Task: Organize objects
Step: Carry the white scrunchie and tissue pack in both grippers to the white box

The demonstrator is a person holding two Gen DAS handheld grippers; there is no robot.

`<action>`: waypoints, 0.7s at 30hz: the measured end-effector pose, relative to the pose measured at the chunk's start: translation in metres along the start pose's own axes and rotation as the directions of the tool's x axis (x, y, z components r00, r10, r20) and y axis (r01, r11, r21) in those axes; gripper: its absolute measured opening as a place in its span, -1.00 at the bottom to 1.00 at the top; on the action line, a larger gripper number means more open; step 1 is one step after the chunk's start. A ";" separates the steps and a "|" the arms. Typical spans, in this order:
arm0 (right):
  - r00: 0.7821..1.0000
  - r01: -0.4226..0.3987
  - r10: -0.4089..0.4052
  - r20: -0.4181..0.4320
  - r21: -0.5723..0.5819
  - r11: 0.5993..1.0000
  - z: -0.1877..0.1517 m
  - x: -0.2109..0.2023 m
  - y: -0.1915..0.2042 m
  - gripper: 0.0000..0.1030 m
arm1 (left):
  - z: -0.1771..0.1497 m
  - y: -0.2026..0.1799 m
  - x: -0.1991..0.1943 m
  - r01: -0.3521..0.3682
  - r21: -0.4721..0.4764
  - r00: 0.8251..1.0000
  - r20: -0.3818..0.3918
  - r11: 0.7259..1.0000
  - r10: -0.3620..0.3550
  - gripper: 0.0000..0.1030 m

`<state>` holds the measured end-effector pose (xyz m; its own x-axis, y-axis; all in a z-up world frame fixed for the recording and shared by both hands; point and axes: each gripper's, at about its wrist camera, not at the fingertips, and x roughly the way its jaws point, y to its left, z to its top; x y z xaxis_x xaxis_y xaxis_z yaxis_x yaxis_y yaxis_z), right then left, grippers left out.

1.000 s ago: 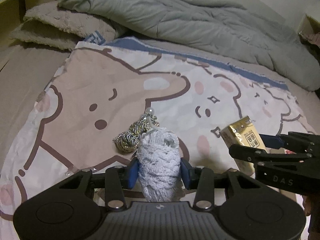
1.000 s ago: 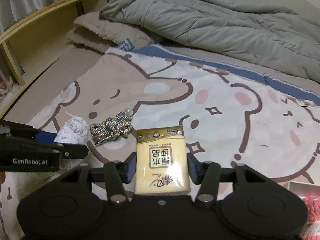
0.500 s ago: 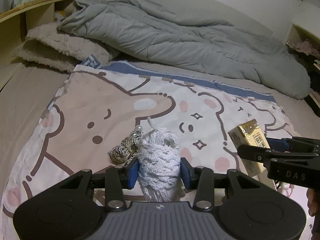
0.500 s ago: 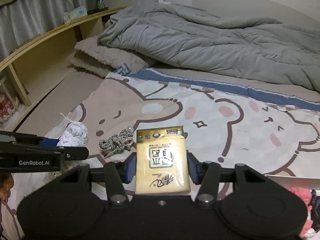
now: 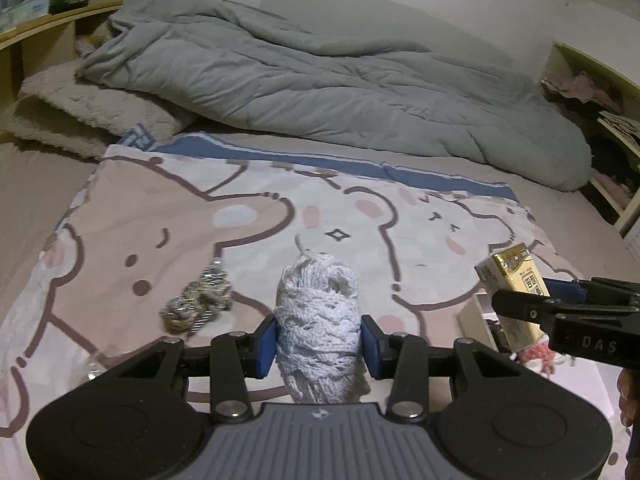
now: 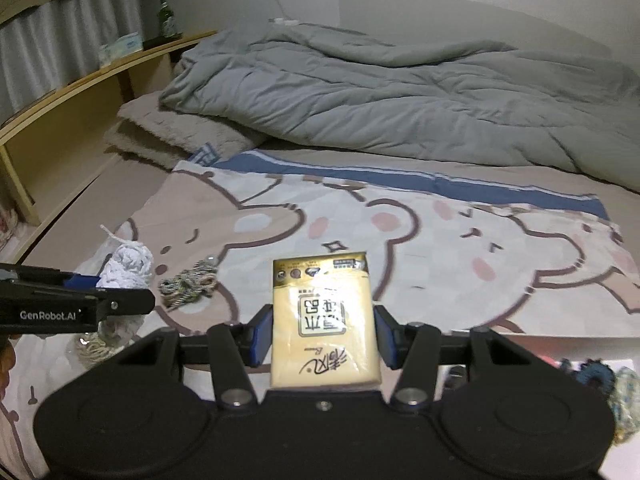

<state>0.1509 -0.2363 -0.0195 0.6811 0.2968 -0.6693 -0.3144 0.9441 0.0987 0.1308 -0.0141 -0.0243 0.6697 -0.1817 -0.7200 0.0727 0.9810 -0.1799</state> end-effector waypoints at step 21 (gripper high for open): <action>0.989 0.148 -0.150 0.015 0.102 0.984 -0.035 -0.054 -0.101 0.03 | -0.008 -0.117 0.025 0.151 0.106 0.988 -0.041 0.983 -0.148 -0.14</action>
<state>0.1227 -0.3529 -0.0191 0.7304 0.1541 -0.6654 -0.1412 0.9872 0.0736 0.1335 -0.1336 -0.0264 0.6209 -0.3273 -0.7123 0.2514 0.9438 -0.2145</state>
